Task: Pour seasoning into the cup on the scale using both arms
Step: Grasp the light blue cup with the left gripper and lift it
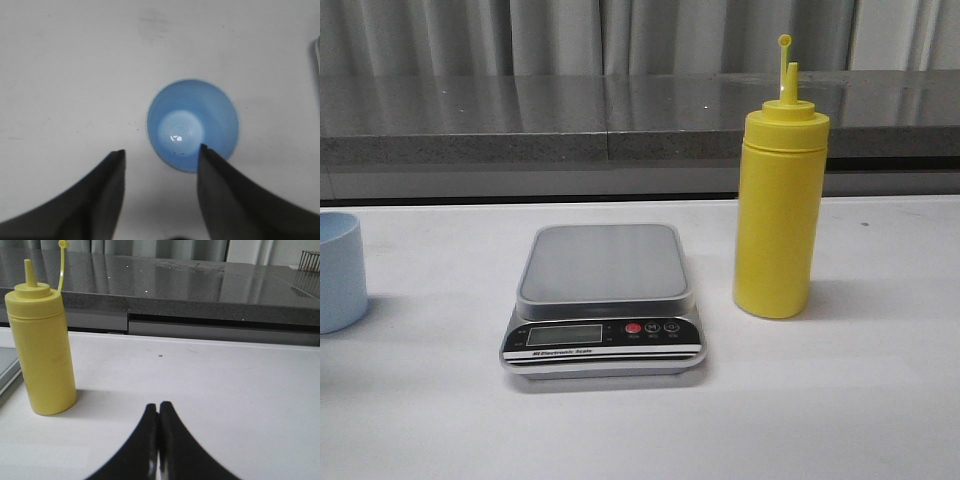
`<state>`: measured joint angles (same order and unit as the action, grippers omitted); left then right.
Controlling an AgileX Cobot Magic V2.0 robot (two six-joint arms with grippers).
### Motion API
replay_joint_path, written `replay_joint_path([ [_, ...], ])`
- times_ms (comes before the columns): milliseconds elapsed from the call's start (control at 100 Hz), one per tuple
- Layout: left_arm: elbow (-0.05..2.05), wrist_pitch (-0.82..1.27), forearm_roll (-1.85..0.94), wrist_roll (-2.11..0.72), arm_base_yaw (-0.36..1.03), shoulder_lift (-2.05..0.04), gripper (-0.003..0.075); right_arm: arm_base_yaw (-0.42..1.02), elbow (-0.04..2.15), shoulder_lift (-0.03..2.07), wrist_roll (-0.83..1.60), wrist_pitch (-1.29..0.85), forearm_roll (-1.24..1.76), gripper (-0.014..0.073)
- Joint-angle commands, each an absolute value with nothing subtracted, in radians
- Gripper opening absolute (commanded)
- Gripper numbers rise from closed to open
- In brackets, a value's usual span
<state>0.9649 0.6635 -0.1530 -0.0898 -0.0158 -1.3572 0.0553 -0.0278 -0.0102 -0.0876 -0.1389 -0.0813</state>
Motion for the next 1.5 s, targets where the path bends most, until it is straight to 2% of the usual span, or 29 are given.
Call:
replay_joint_path([
  [0, 0.999, 0.580, -0.170, -0.092, -0.019, -1.335, 0.0497, 0.046, -0.029, -0.026, -0.077, -0.051, -0.089, -0.0121],
  [220, 0.999, 0.512, -0.173, -0.092, -0.019, -1.354, 0.0502, 0.046, -0.029, -0.026, -0.077, -0.051, -0.089, -0.0121],
  [810, 1.001, 0.491, -0.184, -0.090, -0.019, -1.605, 0.0488, 0.046, -0.029, -0.026, -0.077, -0.051, -0.089, -0.0121],
  [910, 1.001, 0.478, -0.190, -0.090, -0.019, -1.629, 0.0413, 0.046, -0.029, -0.026, -0.077, -0.051, -0.089, -0.0121],
  [980, 1.001, 0.468, -0.195, -0.090, -0.019, -1.639, 0.0321, 0.046, -0.029, -0.026, -0.077, -0.051, -0.089, -0.0121],
  [1170, 1.048, 0.495, -0.231, -0.090, -0.019, -1.643, -0.0020, 0.046, -0.029, -0.026, -0.077, -0.051, -0.089, -0.0121],
  [1490, 1.215, 0.747, -0.286, -0.092, -0.012, -1.643, -0.0018, 0.046, -0.029, -0.026, -0.077, -0.051, -0.089, -0.0121],
])
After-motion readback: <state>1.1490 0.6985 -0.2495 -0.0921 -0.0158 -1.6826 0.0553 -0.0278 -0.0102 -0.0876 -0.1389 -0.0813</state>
